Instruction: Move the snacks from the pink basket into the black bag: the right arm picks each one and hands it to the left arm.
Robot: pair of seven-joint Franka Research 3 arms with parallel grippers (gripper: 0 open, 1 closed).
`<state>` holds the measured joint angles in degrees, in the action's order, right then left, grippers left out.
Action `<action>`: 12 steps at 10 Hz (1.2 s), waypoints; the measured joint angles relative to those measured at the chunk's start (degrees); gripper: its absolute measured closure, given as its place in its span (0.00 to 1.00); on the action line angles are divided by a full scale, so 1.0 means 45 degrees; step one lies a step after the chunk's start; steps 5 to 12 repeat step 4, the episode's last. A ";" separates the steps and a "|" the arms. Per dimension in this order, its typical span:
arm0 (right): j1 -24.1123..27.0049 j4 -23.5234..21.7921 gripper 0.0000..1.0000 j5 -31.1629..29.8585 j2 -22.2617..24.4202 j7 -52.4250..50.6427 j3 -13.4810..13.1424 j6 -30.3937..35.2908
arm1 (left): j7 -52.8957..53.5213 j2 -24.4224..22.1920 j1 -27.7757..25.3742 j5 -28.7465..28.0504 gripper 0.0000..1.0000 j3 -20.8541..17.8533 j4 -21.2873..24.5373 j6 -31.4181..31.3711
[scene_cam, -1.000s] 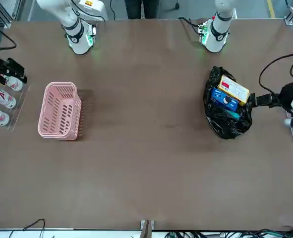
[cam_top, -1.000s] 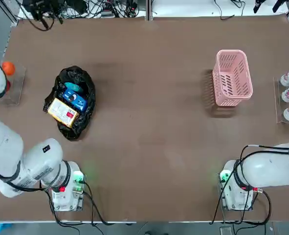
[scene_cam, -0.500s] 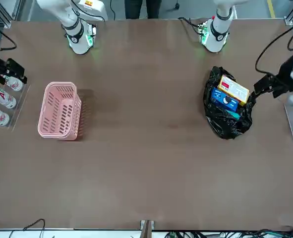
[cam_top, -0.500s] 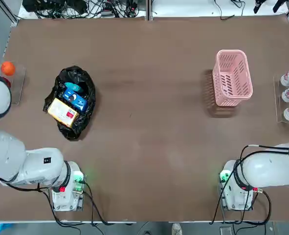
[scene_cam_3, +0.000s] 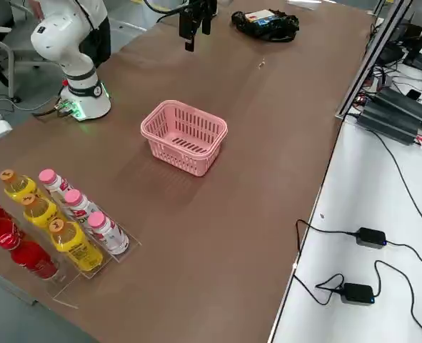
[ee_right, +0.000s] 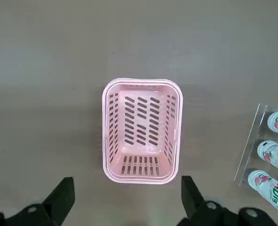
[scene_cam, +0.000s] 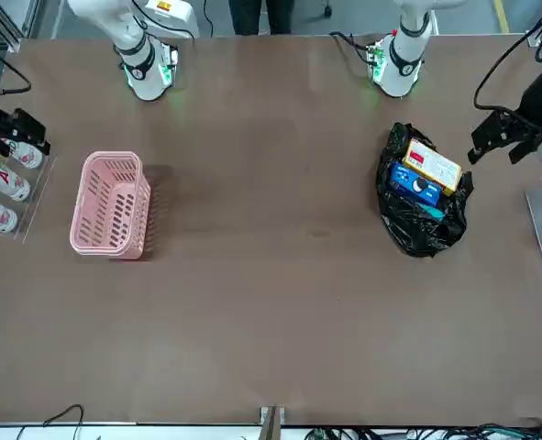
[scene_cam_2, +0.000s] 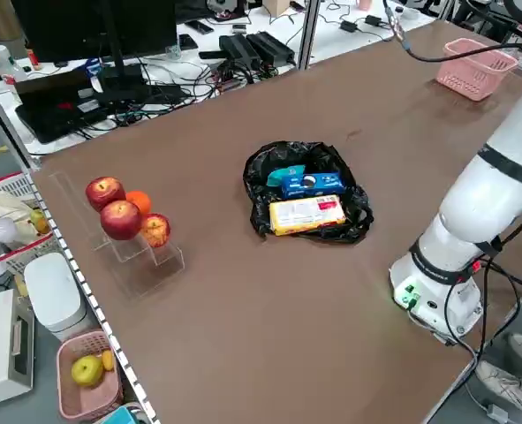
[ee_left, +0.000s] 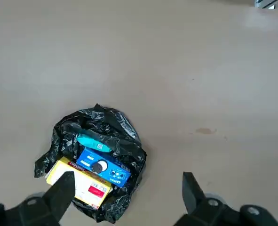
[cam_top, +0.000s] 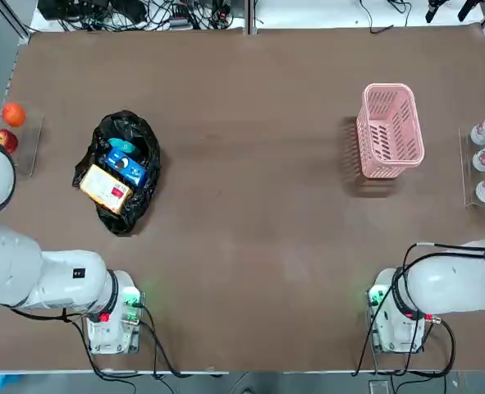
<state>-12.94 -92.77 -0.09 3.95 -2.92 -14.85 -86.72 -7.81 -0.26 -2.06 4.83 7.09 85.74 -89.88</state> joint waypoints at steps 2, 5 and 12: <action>0.0000 0.0000 0.00 -0.0001 -0.0003 0.0000 0.0004 0.0000 | 0.0006 0.0008 0.0016 -0.0626 0.00 -0.0001 0.0049 0.0007; 0.0000 0.0000 0.00 -0.0001 -0.0003 0.0000 0.0013 0.0000 | 0.0008 0.0022 0.0064 -0.1073 0.00 0.0001 0.0127 0.0012; 0.0000 0.0000 0.00 -0.0001 -0.0003 0.0000 0.0013 0.0000 | 0.0008 0.0022 0.0064 -0.1073 0.00 0.0001 0.0127 0.0012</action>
